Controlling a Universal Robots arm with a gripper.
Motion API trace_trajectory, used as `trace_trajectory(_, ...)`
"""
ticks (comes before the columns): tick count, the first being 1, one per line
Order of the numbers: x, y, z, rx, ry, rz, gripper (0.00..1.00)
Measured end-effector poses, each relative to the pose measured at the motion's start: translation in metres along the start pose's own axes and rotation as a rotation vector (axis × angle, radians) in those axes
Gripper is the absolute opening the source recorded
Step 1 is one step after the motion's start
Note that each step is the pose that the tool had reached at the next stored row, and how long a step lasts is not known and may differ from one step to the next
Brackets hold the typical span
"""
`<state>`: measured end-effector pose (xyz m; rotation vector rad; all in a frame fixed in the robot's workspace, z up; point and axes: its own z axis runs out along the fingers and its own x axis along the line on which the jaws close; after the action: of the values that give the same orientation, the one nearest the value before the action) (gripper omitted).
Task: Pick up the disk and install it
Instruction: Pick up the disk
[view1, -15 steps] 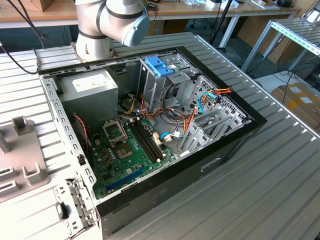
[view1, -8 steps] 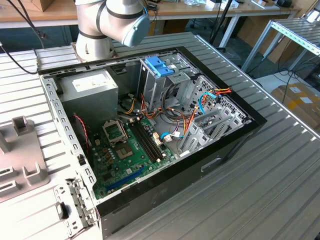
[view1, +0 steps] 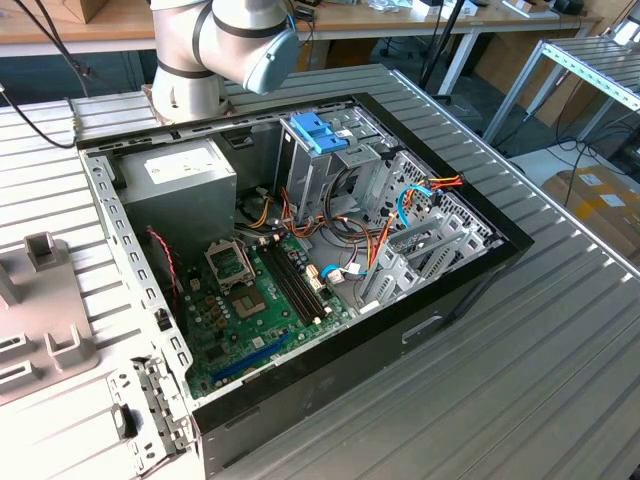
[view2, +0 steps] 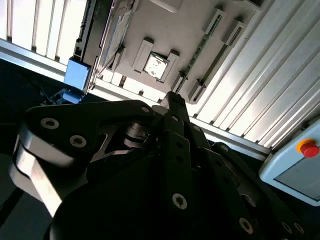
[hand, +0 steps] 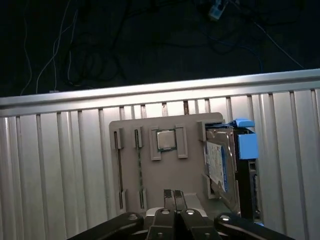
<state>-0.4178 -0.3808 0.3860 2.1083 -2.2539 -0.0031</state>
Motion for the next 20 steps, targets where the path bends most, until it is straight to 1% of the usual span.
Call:
trace_trajectory(5, 0.0000, 0.0000, 0.0000, 0.0002, -0.0002, -0.003, 0.11)
trace_trajectory(6, 0.0000, 0.0000, -0.0001, -0.0002, -0.0039, -0.003, 0.11)
trace_trajectory(8, 0.0001, 0.0000, 0.0000, -0.0014, -0.0242, -0.004, 0.11)
trace_trajectory(9, 0.0002, 0.0000, 0.0000, -0.0036, -0.0562, -0.004, 0.11)
trace_trajectory(10, 0.0003, 0.0000, 0.0002, -0.0043, -0.0673, 0.000, 0.11)
trace_trajectory(11, 0.0002, 0.0000, 0.0003, -0.0046, -0.0708, 0.005, 0.11)
trace_trajectory(13, 0.0002, 0.0000, 0.0008, -0.0047, -0.0730, 0.021, 0.11)
trace_trajectory(14, 0.0002, 0.0000, 0.0009, -0.0048, -0.0735, 0.027, 0.11)
trace_trajectory(15, 0.0003, -0.0001, 0.0011, -0.0049, -0.0753, 0.028, 0.11)
trace_trajectory(16, 0.0004, -0.0001, 0.0012, -0.0053, -0.0796, 0.028, 0.11)
trace_trajectory(17, 0.0005, -0.0001, 0.0012, -0.0066, -0.0953, 0.028, 0.11)
trace_trajectory(20, 0.0005, -0.0001, 0.0012, -0.0069, -0.0987, 0.028, 0.11)
